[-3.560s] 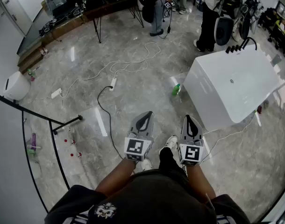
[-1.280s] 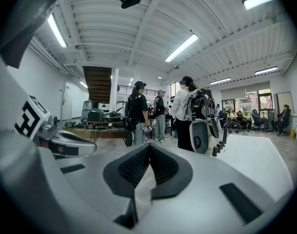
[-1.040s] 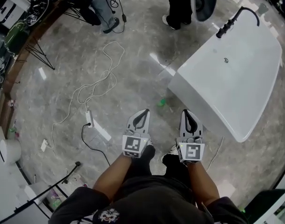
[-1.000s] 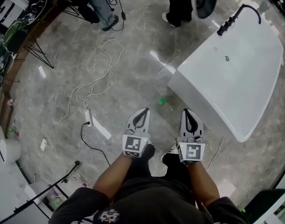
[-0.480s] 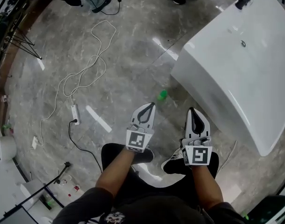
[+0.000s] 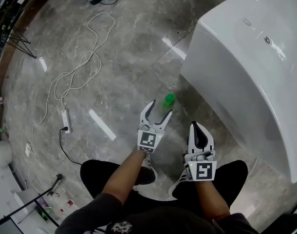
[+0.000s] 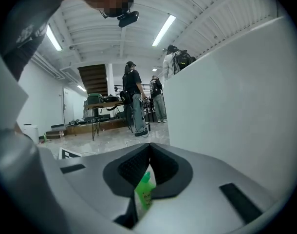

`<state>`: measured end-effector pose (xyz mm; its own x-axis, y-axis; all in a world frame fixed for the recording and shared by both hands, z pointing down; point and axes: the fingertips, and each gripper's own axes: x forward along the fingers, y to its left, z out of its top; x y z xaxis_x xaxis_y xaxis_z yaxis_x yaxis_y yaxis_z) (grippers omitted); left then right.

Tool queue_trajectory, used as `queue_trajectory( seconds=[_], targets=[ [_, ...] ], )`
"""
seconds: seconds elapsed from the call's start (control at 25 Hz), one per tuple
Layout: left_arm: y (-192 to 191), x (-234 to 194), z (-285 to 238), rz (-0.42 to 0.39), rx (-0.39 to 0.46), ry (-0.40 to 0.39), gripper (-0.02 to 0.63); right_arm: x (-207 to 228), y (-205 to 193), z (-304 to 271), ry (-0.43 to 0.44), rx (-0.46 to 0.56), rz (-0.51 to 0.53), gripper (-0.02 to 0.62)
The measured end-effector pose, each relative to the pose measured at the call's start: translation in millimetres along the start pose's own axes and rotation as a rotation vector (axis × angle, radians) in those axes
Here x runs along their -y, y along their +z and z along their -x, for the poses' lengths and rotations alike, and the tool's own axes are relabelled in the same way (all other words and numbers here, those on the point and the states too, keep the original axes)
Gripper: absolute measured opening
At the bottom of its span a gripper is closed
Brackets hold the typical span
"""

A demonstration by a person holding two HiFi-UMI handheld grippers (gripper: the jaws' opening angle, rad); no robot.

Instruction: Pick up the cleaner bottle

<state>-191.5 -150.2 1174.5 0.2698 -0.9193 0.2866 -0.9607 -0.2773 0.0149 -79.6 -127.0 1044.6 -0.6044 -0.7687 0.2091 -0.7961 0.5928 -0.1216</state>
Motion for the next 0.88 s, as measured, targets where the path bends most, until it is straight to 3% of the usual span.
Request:
queue_trajectory(
  seconds=[0.2, 0.4, 0.88],
  targets=[
    [-71, 11, -33, -0.006, -0.093, -0.047, 0.327, 13, -32, -3, -0.007, -0.003, -0.006, 0.015],
    [-115, 8, -68, 0.005, -0.115, -0.049, 0.328, 19, -48, -3, -0.023, 0.002, 0.003, 0.015],
    [-135, 4, -121, -0.045, -0.059, -0.061, 0.32, 26, -71, -1, -0.066, -0.026, 0.026, 0.017]
  ],
)
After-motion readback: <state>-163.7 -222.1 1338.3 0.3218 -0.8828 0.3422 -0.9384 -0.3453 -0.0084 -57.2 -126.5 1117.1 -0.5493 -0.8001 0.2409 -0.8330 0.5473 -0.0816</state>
